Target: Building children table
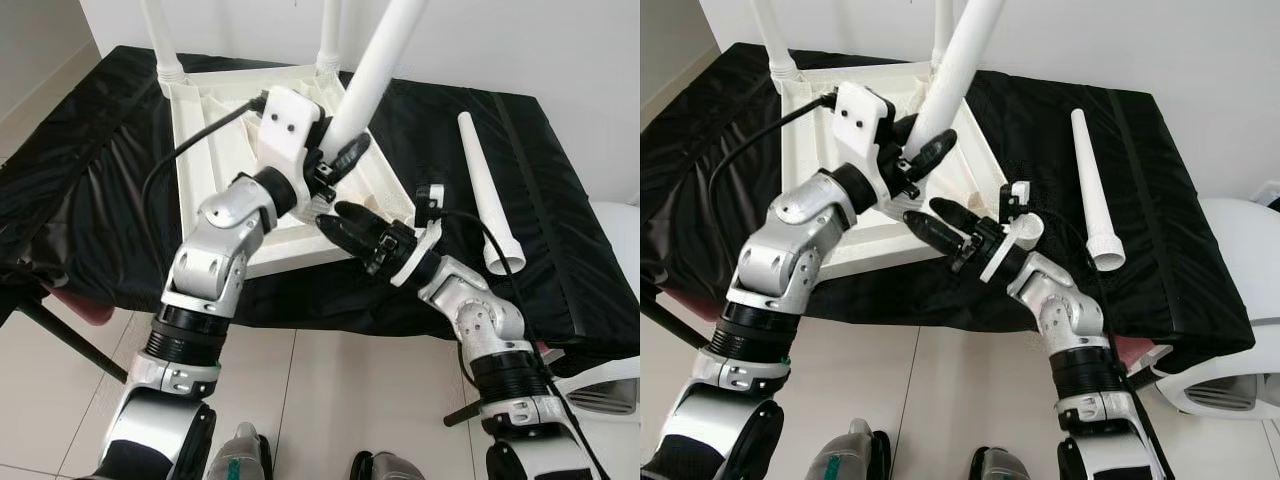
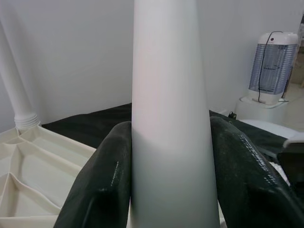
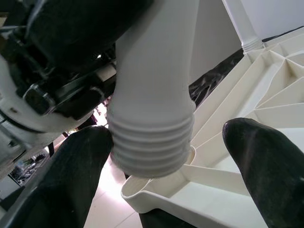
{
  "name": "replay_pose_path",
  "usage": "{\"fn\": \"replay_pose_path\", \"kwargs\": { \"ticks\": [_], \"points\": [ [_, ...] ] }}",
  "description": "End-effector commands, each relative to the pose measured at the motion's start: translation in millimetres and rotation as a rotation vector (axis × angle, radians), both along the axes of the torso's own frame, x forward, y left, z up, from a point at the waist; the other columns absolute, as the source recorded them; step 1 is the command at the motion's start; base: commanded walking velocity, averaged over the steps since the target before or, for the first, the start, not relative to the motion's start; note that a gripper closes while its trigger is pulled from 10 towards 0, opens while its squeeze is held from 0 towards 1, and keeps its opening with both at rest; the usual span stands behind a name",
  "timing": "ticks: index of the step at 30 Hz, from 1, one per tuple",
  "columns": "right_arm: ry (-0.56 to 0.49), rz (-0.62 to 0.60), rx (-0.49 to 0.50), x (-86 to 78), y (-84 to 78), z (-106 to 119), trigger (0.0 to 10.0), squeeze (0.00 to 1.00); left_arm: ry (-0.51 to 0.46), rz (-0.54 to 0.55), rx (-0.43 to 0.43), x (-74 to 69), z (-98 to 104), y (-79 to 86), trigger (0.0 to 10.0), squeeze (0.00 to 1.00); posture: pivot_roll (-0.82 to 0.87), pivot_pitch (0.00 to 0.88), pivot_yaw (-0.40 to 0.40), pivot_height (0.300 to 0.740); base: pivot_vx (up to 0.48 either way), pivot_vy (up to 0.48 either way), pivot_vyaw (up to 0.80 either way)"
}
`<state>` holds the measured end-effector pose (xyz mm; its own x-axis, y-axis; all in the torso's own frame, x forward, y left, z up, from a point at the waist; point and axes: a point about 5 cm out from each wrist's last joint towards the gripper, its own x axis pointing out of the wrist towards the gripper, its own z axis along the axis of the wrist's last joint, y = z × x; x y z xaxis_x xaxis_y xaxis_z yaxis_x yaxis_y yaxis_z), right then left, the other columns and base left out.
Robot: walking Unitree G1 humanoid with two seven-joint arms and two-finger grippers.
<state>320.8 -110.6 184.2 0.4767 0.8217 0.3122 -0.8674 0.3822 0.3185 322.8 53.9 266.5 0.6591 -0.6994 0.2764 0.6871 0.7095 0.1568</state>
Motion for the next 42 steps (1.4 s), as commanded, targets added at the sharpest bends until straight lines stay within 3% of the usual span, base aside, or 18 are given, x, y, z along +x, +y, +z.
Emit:
{"fn": "replay_pose_path", "kwargs": {
  "ticks": [1,26,28,29,31,32,38,39,40,41,42],
  "points": [
    [-0.001,-0.006,0.007,2.0,-1.5,1,10.0,0.00,-0.012,-0.081,0.016,-6.2,1,-5.5,10.0,0.00,0.05,0.045,-0.009,0.740,0.000,0.000,0.00],
    [-0.007,0.091,0.006,11.0,20.8,2,10.0,0.00,-0.005,-0.180,-0.014,-25.7,8,-28.3,10.0,0.00,0.07,0.067,-0.005,0.740,0.000,0.000,0.00],
    [-0.006,0.094,0.004,11.4,21.0,2,9.5,0.00,-0.006,-0.184,-0.012,-26.4,9,-29.0,10.0,0.00,0.07,0.067,-0.005,0.740,0.000,0.000,0.00],
    [-0.004,0.094,0.004,12.0,20.8,2,2.2,0.00,-0.012,-0.189,-0.008,-27.4,9,-29.9,10.0,0.00,0.07,0.067,-0.005,0.740,0.000,0.000,0.00],
    [-0.005,0.091,0.000,13.0,19.8,2,2.2,0.00,-0.017,-0.195,0.003,-28.5,9,-31.2,10.0,0.00,0.07,0.067,-0.005,0.740,0.000,0.000,0.00],
    [-0.004,0.091,0.003,13.5,18.6,3,0.0,0.00,-0.024,-0.199,0.014,-29.4,8,-32.0,10.0,0.00,0.07,0.068,-0.004,0.740,0.000,0.000,0.00],
    [-0.006,0.080,0.003,15.7,15.6,5,0.0,0.00,-0.012,-0.212,0.021,-30.6,6,-33.1,10.0,0.00,0.07,0.071,-0.005,0.740,0.000,0.000,0.00],
    [-0.007,0.077,0.003,16.1,15.1,5,0.0,0.00,-0.003,-0.213,0.026,-30.3,5,-32.9,10.0,0.42,0.07,0.072,-0.005,0.740,0.000,0.000,0.00],
    [-0.007,0.077,0.003,16.1,15.1,5,0.0,0.00,-0.003,-0.213,0.026,-30.3,5,-32.9,10.0,0.42,0.07,0.072,-0.005,0.740,0.000,0.000,0.00],
    [-0.007,0.072,0.003,16.7,14.6,5,0.0,0.00,0.012,-0.213,0.025,-29.7,3,-32.4,10.0,1.00,0.07,0.072,-0.005,0.740,0.000,0.000,0.00],
    [-0.007,0.069,0.004,17.3,14.4,5,0.0,0.00,0.023,-0.213,0.024,-29.4,2,-32.0,10.0,1.00,0.07,0.072,-0.005,0.740,0.000,0.000,0.00]
  ]
}}
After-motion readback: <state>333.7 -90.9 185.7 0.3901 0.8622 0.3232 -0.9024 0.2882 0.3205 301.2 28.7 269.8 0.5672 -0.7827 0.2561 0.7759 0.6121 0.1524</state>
